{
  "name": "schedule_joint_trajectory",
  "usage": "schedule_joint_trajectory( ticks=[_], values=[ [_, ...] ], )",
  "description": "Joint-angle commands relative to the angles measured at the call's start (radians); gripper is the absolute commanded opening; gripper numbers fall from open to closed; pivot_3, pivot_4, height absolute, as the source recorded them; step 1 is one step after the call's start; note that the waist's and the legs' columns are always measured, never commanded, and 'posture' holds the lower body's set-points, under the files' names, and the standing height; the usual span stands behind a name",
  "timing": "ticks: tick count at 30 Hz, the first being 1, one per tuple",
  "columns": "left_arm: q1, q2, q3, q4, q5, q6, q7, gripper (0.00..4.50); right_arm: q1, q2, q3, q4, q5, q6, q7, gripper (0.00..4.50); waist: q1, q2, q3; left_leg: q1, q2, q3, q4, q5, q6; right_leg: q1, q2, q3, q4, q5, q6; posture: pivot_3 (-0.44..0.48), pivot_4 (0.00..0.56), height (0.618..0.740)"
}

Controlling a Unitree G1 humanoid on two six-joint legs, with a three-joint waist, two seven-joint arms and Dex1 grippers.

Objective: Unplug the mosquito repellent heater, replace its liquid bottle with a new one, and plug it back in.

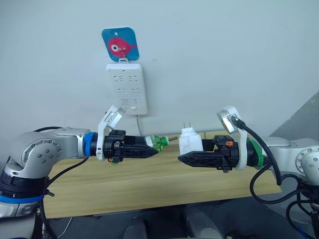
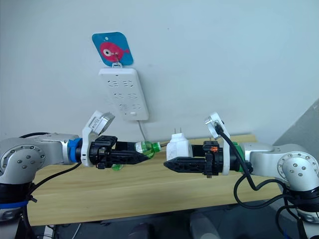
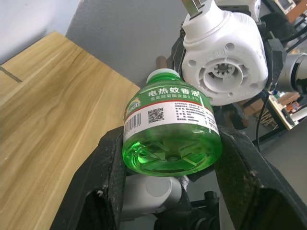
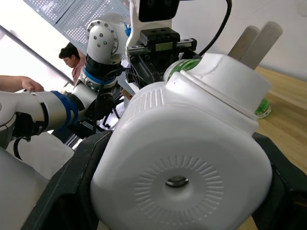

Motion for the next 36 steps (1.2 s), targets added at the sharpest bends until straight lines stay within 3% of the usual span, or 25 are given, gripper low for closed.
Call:
schedule_joint_trajectory(
  ticks=[1, 4, 10, 13, 20, 31, 34, 36],
  values=[
    [0.036, 0.006, 0.04, -0.037, 0.064, -0.08, -0.042, 2.24, -0.001, -0.022, -0.047, -0.011, 0.004, 0.003, 0.008, 3.35, -0.002, 0.0, 0.0, 0.0, 0.0, 0.0, 0.0, 0.0, 0.0, 0.0, 0.0, 0.0, 0.0, 0.0, 0.0, -0.145, 0.109, 0.729],
    [0.082, -0.002, 0.046, -0.056, 0.119, -0.144, -0.057, 2.24, 0.024, -0.064, -0.071, 0.005, -0.06, 0.014, 0.014, 3.35, 0.0, 0.0, 0.0, 0.0, 0.0, 0.0, 0.0, 0.0, 0.0, 0.0, 0.0, 0.0, 0.0, 0.0, 0.0, -0.146, 0.113, 0.729],
    [0.193, -0.075, 0.06, -0.123, 0.214, -0.278, -0.02, 2.24, 0.055, -0.123, 0.027, 0.14, -0.501, 0.013, -0.018, 3.35, 0.01, 0.0, 0.0, 0.0, 0.0, 0.003, 0.001, 0.0, 0.0, 0.0, 0.0, 0.002, -0.001, 0.0, 0.0, -0.142, 0.123, 0.729],
    [0.257, -0.113, 0.041, -0.167, 0.305, -0.384, -0.017, 2.24, 0.032, -0.177, 0.225, 0.209, -0.873, -0.125, 0.113, 3.35, 0.012, 0.0, 0.0, 0.001, 0.0, 0.004, 0.001, 0.0, 0.0, 0.0, -0.001, 0.004, 0.0, 0.0, 0.0, -0.135, 0.129, 0.729],
    [0.382, -0.167, -0.01, -0.172, 0.517, -0.622, -0.032, 2.24, -0.103, -0.126, 0.572, 0.515, -1.442, -0.328, 0.335, 3.35, 0.014, 0.001, 0.002, 0.002, 0.0, 0.007, 0.0, 0.0, 0.0, -0.001, -0.001, 0.005, 0.0, 0.0, 0.0, -0.115, 0.137, 0.729],
    [0.496, -0.218, -0.032, -0.163, 0.631, -0.759, -0.023, 2.24, -0.21, 0.091, 0.571, 0.925, -1.656, -0.36, 0.52, 3.35, 0.024, 0.001, 0.008, 0.002, -0.001, 0.006, 0.001, 0.0, 0.0, 0.0, -0.002, 0.005, 0.0, 0.001, -0.001, -0.071, 0.158, 0.729],
    [0.501, -0.226, -0.038, -0.156, 0.644, -0.776, -0.023, 2.24, -0.213, 0.115, 0.551, 0.97, -1.693, -0.376, 0.535, 4.32, 0.027, 0.001, 0.009, 0.002, -0.001, 0.006, 0.001, 0.0, 0.0, 0.0, -0.002, 0.004, 0.0, 0.001, -0.001, -0.071, 0.16, 0.729],
    [0.502, -0.231, -0.04, -0.149, 0.65, -0.787, -0.024, 2.24, -0.209, 0.123, 0.528, 0.965, -1.702, -0.373, 0.543, 4.42, 0.026, 0.001, 0.01, 0.002, -0.001, 0.006, 0.001, 0.0, 0.0, 0.0, -0.002, 0.004, 0.0, 0.001, 0.0, -0.077, 0.161, 0.729]
  ],
)
